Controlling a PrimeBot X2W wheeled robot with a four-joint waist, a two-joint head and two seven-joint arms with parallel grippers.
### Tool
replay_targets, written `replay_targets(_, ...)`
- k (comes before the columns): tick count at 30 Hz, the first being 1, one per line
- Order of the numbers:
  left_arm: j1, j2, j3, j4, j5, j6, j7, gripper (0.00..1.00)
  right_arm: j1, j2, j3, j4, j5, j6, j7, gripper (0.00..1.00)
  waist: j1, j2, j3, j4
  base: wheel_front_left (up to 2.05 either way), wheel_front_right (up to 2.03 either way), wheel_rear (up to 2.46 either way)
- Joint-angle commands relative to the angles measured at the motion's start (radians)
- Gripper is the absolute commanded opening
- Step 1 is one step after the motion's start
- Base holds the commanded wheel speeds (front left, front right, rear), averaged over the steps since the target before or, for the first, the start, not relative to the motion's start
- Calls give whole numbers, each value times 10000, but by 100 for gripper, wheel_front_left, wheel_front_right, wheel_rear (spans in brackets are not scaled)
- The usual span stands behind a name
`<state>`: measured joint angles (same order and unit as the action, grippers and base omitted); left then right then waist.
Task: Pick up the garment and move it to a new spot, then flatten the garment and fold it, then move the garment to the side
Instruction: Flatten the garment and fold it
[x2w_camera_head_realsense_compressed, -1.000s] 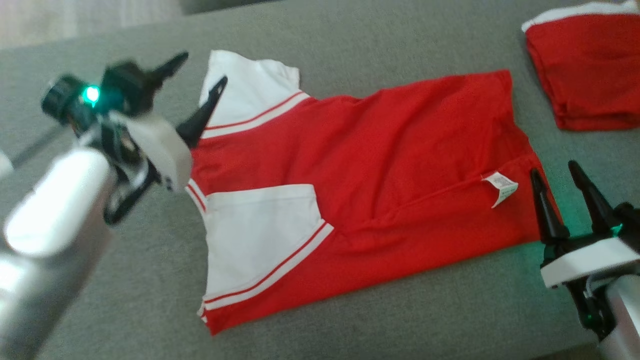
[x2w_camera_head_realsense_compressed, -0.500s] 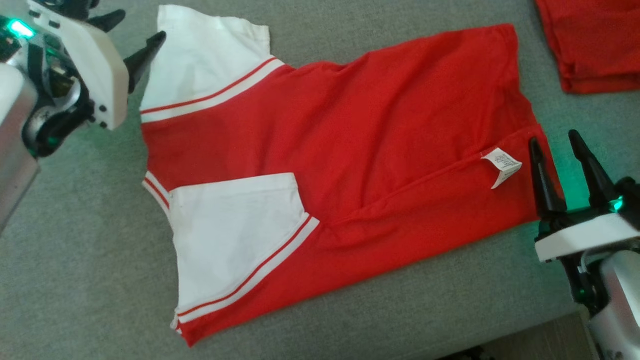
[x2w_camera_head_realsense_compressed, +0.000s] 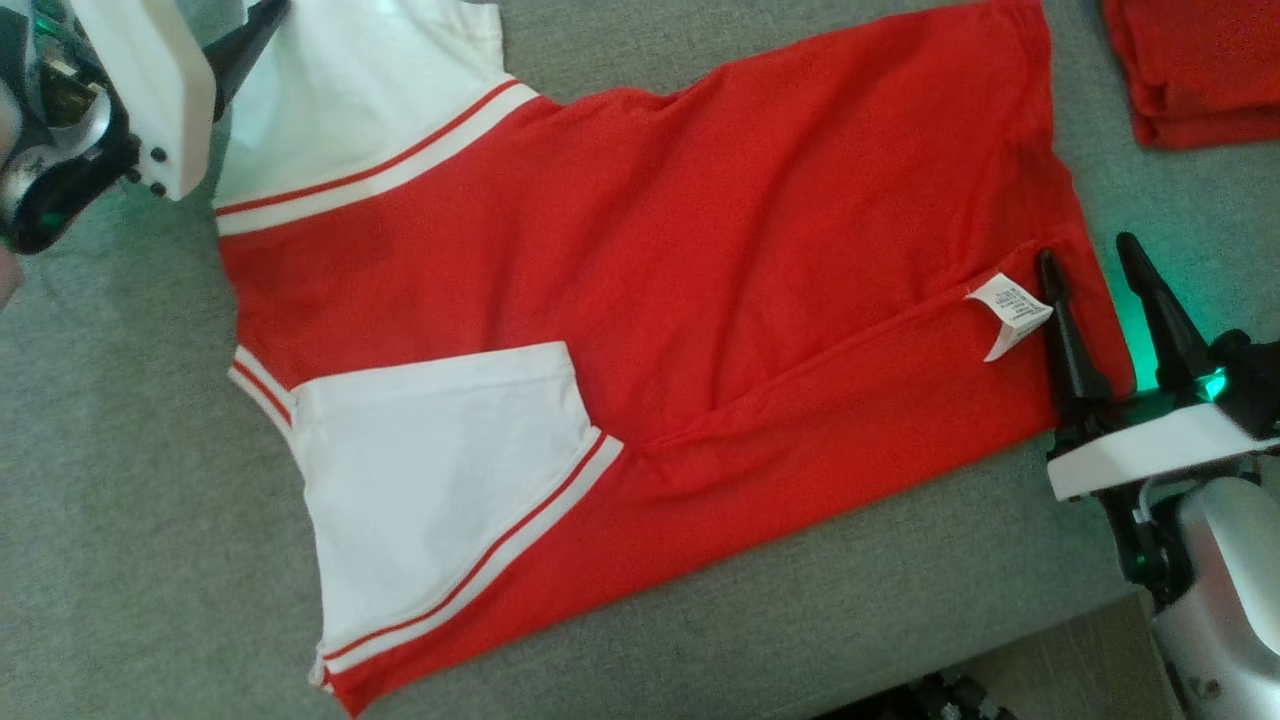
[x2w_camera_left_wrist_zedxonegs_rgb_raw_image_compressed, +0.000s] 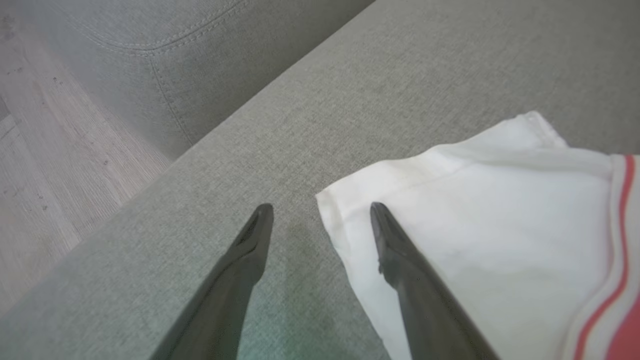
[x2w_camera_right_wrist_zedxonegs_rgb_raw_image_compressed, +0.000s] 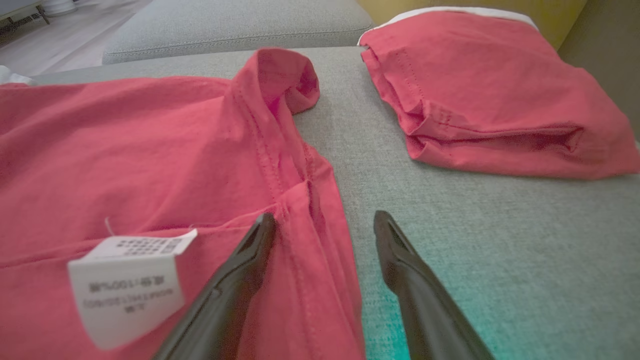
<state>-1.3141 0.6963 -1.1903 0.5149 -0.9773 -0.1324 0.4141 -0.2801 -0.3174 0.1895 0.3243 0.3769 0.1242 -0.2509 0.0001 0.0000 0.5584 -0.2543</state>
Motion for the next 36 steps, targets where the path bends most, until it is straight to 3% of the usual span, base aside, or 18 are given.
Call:
replay_targets(1,-631,459,282,-77,-7,18,7,100,-21,-95,96,-217,-85,65,-108,100,-1,0,96,-74,0,0,0)
replay_targets(10,-982,569,-531,112,-429,18,79,100,-114,7,52,-190,-55,65,-108,100,-1,0,276,-221,0,0,0)
replay_targets(12,-1003,575,-609,-17,-708,18,164,43,-134,-18,18,-202,-25,65,-108,100,-1,0,329,-219,0,0,0)
replay_targets(14,-1023,591,-669,-179,-1003,18,251,0,-176,-60,-24,-210,2,65,-108,100,-1,0,379,-206,0,0,0)
replay_targets(18,-1120,681,-758,-440,-1340,18,318,0,-334,-138,-114,-252,18,65,-108,100,-1,0,456,-170,0,0,0)
replay_targets(26,-1232,927,-867,-723,-1024,18,-354,0,-1138,-670,-173,-500,598,65,130,100,-1,0,229,35,0,0,0)
replay_targets(30,-1421,1063,-889,-949,-713,18,-709,0,-2346,-1304,148,-732,1212,65,1395,100,-1,0,189,244,0,0,0)
replay_targets(36,-1538,986,-896,-1178,-496,17,-779,0,-3778,-1736,557,-321,1700,65,3070,100,-1,0,274,562,0,0,0)
